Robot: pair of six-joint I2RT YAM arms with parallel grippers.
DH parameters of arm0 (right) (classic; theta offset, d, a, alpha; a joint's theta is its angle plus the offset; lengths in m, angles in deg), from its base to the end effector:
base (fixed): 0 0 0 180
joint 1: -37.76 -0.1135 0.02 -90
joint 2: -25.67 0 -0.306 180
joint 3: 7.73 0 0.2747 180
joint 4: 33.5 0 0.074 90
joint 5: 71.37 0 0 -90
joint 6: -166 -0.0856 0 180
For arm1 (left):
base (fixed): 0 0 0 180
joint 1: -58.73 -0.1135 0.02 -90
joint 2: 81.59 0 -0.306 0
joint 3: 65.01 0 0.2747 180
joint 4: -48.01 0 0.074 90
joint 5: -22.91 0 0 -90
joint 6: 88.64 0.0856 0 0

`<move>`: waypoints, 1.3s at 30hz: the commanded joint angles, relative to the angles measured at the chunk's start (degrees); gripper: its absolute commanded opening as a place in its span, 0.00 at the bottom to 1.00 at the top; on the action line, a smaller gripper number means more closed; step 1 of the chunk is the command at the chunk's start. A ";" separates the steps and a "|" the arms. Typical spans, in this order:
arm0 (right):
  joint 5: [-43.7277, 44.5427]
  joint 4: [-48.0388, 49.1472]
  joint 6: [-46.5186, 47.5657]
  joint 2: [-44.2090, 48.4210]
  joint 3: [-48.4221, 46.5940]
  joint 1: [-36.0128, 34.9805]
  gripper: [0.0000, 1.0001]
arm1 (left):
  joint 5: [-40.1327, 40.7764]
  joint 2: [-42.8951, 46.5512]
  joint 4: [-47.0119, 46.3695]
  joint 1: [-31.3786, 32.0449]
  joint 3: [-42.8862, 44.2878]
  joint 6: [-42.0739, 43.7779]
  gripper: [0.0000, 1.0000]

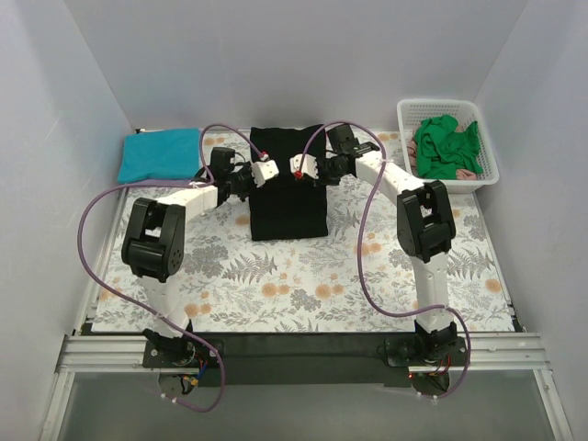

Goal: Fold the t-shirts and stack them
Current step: Fold the tshirt

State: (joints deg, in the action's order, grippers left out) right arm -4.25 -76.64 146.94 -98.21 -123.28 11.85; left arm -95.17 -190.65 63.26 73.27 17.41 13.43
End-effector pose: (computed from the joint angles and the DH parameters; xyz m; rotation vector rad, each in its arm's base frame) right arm 0.4870 0.2736 0.2082 -1.8869 1.4494 0.1260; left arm 0.4514 -0.1587 0.1797 0.7625 2.1327 -0.5844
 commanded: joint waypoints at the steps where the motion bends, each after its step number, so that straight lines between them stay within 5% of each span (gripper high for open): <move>1: 0.55 0.55 0.70 -1.37 -3.67 0.95 0.01 | 0.83 -0.54 -2.37 -1.36 3.49 1.37 0.00; 5: 1.86 2.39 0.26 -2.25 -4.38 1.04 0.01 | 1.44 -2.91 -2.28 -1.36 5.16 1.46 0.00; 7: 2.57 3.10 -0.36 -2.51 -5.43 1.04 0.06 | 2.49 -3.97 -2.37 -1.36 6.31 -0.11 0.10; 10: 3.01 4.50 -2.90 -1.99 -7.10 1.39 0.52 | 5.57 -4.59 -2.37 -1.54 7.98 -3.10 0.30; 12: 3.27 5.47 -4.57 -0.24 -7.54 1.65 0.61 | 6.01 -2.40 -2.37 -1.71 7.46 -4.86 0.43; 14: 2.49 5.39 -6.06 1.78 -6.59 2.18 0.61 | 5.23 1.62 -2.28 -2.15 6.49 -8.01 0.52; 24: -2.70 3.80 -5.10 26.65 25.29 -2.73 0.42 | -10.94 26.34 2.11 -2.24 -19.50 -5.41 0.52; 29: -0.95 6.86 -6.42 28.51 33.49 -6.69 0.42 | -10.95 31.18 0.62 0.39 -31.72 1.45 0.51; 39: 3.62 17.15 -6.08 24.74 39.65 -9.33 0.41 | -6.64 29.69 -10.89 3.91 -39.83 7.00 0.51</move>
State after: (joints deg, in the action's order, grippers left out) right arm -2.08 -65.52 140.51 -73.20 -84.48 3.11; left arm -103.01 -160.77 58.85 76.53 -21.73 17.52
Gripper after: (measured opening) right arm 0.416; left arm 0.512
